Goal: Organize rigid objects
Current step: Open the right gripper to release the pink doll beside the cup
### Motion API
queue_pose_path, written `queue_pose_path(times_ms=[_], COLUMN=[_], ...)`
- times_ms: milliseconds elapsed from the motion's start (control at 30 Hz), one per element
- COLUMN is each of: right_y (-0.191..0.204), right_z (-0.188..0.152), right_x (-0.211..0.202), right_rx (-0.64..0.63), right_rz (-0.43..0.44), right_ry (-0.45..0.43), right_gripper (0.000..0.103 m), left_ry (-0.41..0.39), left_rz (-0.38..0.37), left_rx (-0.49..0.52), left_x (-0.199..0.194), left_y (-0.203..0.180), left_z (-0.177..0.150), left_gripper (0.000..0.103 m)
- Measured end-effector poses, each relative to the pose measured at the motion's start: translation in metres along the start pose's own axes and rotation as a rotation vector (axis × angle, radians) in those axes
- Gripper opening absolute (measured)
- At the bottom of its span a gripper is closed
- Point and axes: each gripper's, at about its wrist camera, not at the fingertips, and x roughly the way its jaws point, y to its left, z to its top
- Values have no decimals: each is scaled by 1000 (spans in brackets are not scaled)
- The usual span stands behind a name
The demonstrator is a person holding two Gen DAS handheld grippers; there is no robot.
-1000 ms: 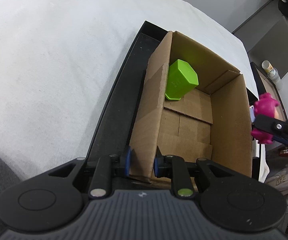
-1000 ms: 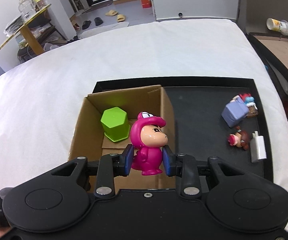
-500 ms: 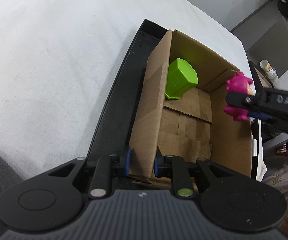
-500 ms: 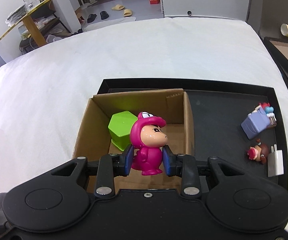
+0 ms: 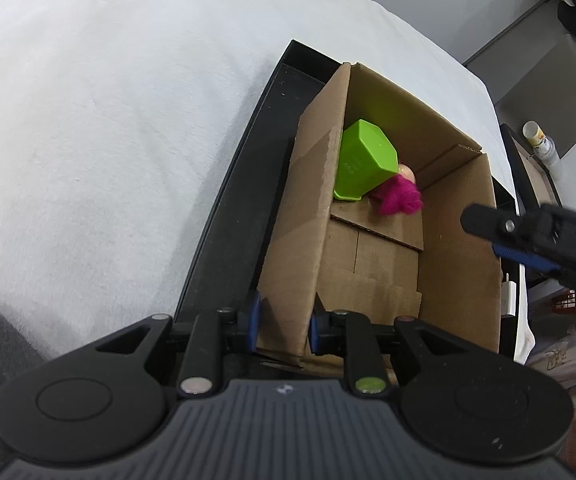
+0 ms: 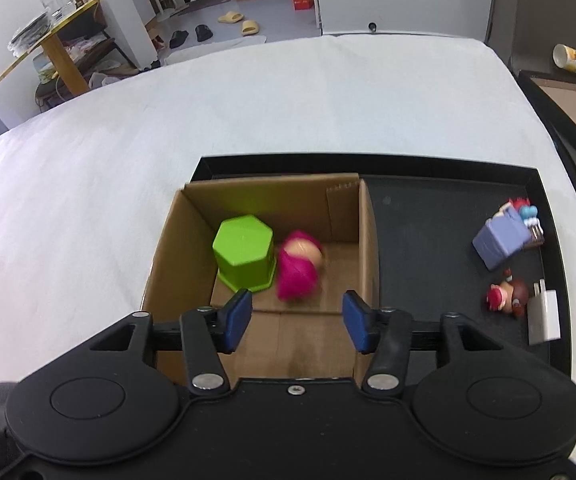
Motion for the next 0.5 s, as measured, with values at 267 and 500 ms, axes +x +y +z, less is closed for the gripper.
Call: queue_pose_path(times_ms=[267, 500], right_y=[-6, -29], right_z=[-12, -18], right_x=[-16, -30], right_rx=[3, 45], right_rz=[22, 12], right_ry=[-6, -26], right_gripper=[63, 65], left_ry=[-7, -13], left_rz=[13, 20], left_rx=[1, -4], left_x=[-3, -4], left_y=[-3, -5], left_z=[-3, -4], left_gripper=[22, 22])
